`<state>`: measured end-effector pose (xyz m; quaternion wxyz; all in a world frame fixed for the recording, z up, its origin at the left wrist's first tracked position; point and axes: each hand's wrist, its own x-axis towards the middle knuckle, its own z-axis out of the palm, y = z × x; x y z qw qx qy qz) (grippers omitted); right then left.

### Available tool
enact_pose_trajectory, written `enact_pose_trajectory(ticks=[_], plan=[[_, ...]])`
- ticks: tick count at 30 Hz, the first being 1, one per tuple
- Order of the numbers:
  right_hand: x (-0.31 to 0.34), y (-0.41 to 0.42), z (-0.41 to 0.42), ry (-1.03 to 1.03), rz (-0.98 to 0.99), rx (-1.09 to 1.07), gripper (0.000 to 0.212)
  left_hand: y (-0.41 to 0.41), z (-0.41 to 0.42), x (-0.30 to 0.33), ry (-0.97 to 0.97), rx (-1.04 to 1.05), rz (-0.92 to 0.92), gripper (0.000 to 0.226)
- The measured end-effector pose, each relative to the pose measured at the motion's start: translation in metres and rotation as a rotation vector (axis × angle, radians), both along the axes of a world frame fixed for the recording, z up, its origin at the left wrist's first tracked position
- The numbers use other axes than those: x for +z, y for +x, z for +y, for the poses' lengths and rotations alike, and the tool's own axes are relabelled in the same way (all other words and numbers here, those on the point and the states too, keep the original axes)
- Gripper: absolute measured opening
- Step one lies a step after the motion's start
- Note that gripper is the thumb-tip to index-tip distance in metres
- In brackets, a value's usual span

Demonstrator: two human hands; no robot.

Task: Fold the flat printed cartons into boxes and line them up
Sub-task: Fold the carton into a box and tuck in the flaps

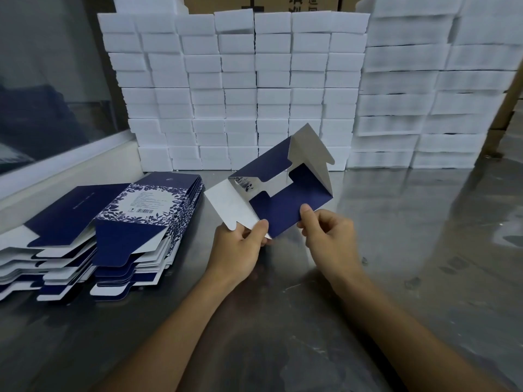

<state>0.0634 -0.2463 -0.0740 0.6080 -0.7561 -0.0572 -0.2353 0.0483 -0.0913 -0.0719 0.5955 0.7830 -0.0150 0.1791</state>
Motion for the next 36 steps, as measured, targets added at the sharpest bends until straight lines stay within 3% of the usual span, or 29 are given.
enact_pose_trajectory(ticks=[11, 21, 28, 33, 36], plan=[[-0.003, 0.001, -0.002, 0.027, 0.001, 0.008, 0.045, -0.002, 0.0, 0.003, 0.051, 0.033, -0.012, 0.041], [-0.004, 0.011, -0.02, 0.061, 0.008, -0.085, 0.041, -0.002, 0.001, 0.004, 0.017, 0.084, -0.022, 0.015], [-0.005, 0.009, -0.022, -0.004, 0.084, -0.082, 0.04, 0.001, 0.005, 0.001, 0.102, 0.15, -0.08, 0.035], [0.002, 0.0, -0.019, -0.111, -0.054, -0.203, 0.019, 0.004, 0.007, -0.001, 0.164, 0.193, -0.131, 0.03], [0.006, -0.004, -0.016, -0.132, -0.183, -0.138, 0.013, 0.004, 0.005, 0.0, 0.172, 0.228, -0.139, 0.008]])
